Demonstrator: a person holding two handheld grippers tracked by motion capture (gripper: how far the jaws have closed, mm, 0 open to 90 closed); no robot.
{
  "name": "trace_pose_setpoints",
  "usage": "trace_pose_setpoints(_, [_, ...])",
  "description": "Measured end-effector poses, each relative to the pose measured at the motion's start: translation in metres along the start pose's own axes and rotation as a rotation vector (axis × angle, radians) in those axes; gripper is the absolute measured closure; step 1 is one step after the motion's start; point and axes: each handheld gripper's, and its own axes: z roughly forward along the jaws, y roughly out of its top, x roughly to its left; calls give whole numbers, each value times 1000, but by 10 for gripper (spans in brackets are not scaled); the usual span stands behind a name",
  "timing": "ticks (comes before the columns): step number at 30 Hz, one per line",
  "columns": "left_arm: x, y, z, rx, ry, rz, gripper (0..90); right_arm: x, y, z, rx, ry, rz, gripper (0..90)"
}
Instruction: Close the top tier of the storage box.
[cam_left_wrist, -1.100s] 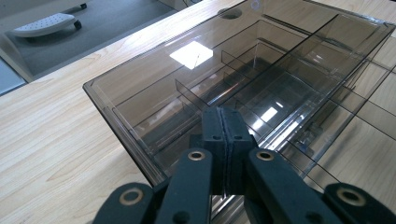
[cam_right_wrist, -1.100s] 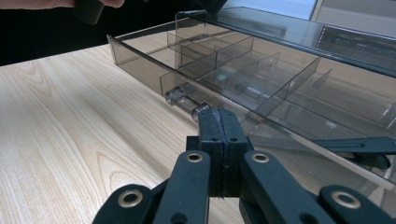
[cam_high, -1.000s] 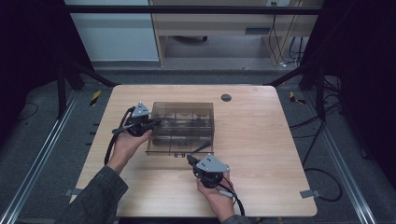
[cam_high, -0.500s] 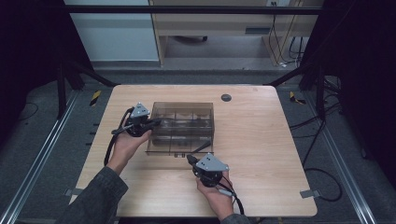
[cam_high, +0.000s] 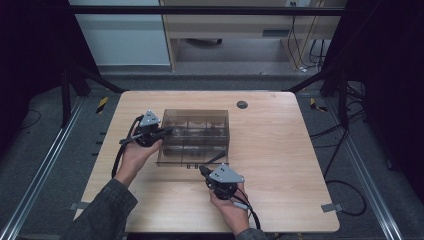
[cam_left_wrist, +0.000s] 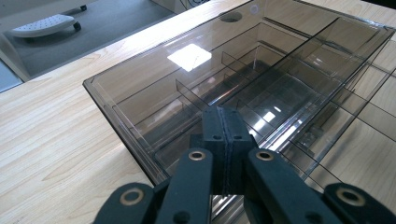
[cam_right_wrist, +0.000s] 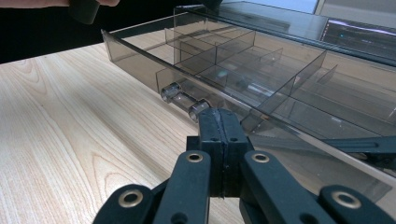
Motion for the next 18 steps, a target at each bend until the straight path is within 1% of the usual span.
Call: trace_pose_setpoints(18, [0,0,0,-1,-1,-1,891,-1,-1,3,4,4,4,900])
